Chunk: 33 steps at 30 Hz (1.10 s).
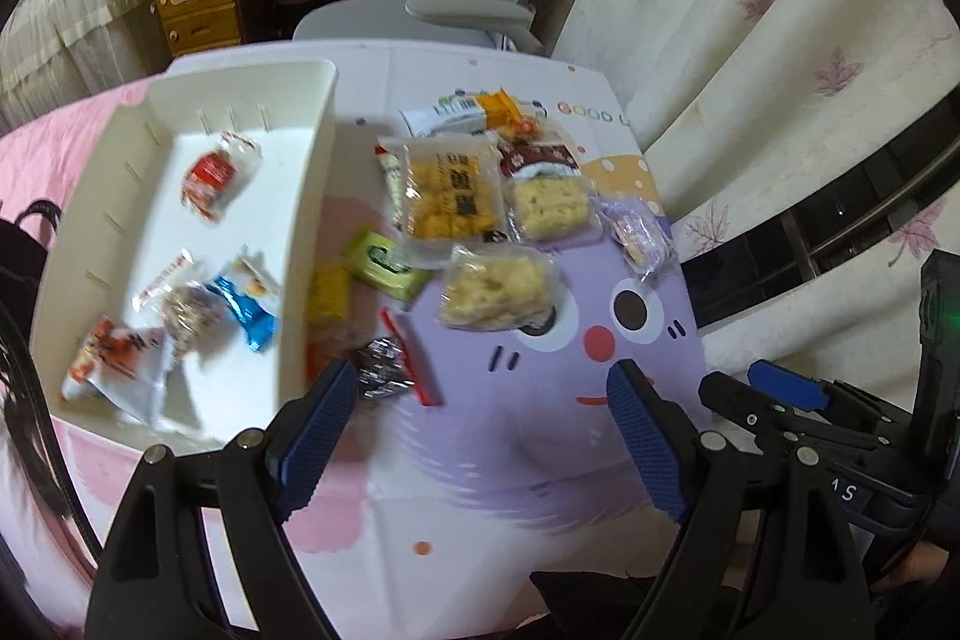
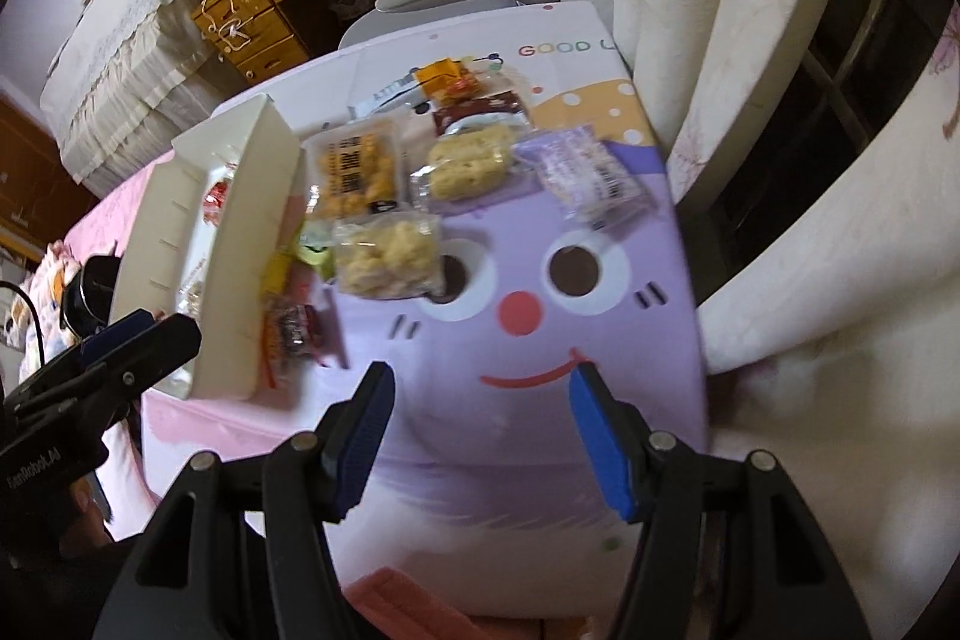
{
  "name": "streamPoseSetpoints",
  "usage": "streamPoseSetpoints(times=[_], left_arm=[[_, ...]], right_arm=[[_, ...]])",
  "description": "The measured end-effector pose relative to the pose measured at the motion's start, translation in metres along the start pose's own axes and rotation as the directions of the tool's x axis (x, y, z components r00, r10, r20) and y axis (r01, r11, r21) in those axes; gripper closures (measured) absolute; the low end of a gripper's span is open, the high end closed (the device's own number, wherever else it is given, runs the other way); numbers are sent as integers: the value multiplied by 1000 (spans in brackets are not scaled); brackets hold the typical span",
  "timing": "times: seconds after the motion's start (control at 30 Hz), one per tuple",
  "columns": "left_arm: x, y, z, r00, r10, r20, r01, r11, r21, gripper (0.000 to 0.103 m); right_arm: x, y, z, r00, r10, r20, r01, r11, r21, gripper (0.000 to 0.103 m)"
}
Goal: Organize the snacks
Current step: 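Grasp the puffed snack bag with the left gripper while the right grasps the lavender-wrapped bun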
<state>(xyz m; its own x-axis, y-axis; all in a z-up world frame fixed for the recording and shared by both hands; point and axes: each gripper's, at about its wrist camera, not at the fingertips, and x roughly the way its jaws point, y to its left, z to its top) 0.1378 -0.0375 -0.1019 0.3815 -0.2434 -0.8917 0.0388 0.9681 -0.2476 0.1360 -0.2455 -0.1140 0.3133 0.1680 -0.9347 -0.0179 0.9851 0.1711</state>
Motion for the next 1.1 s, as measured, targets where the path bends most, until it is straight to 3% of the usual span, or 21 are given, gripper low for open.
streamPoseSetpoints(times=[0.27, 0.43, 0.73, 1.1], left_arm=[[42, -27, 8, 994, 43, -98, -48, 998, -47, 12], [71, -34, 21, 981, 73, -179, -83, 996, -46, 9], [123, -31, 48, 953, 140, -269, -156, 987, -38, 6], [174, -21, 63, 921, 137, -364, -172, 983, -65, 6]], right_arm=[[20, -35, 15, 1000, 18, -13, -19, 995, -96, 42], [31, -51, 29, 997, 62, 36, -56, 986, -156, 41], [58, -67, 57, 980, 62, 188, -22, 978, -205, 31], [121, -77, 72, 973, 35, 228, 18, 973, -228, 28]])
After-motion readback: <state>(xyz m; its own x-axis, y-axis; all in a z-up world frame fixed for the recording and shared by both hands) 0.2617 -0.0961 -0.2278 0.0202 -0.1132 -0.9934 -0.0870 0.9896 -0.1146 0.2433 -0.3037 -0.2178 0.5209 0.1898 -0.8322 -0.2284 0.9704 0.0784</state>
